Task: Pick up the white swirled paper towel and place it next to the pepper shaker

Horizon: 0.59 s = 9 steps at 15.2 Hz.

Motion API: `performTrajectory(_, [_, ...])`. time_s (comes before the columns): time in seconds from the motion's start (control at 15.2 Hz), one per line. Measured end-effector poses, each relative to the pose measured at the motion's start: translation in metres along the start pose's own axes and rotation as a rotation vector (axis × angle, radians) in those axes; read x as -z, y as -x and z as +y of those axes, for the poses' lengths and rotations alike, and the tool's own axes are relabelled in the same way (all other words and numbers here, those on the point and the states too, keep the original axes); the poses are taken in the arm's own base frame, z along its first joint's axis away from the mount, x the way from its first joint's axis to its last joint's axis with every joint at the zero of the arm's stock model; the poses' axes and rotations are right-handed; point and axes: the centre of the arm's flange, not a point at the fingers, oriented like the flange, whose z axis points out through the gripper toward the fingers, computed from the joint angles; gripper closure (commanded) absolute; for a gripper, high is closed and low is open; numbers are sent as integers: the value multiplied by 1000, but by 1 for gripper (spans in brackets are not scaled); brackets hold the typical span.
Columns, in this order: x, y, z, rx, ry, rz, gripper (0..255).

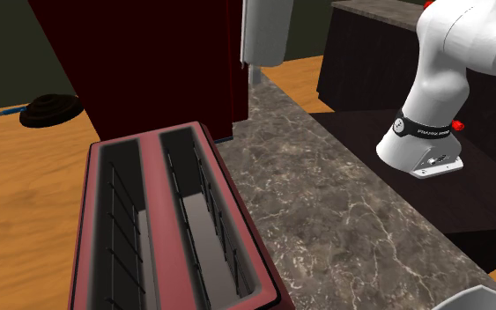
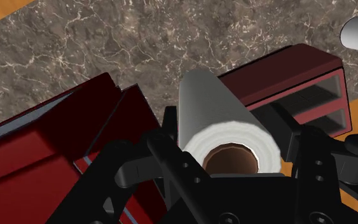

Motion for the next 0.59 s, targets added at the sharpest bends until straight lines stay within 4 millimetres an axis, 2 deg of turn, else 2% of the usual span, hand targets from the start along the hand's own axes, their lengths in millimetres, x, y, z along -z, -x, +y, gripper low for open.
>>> performTrajectory(0.59, [15, -2, 118, 0, 0, 0, 255])
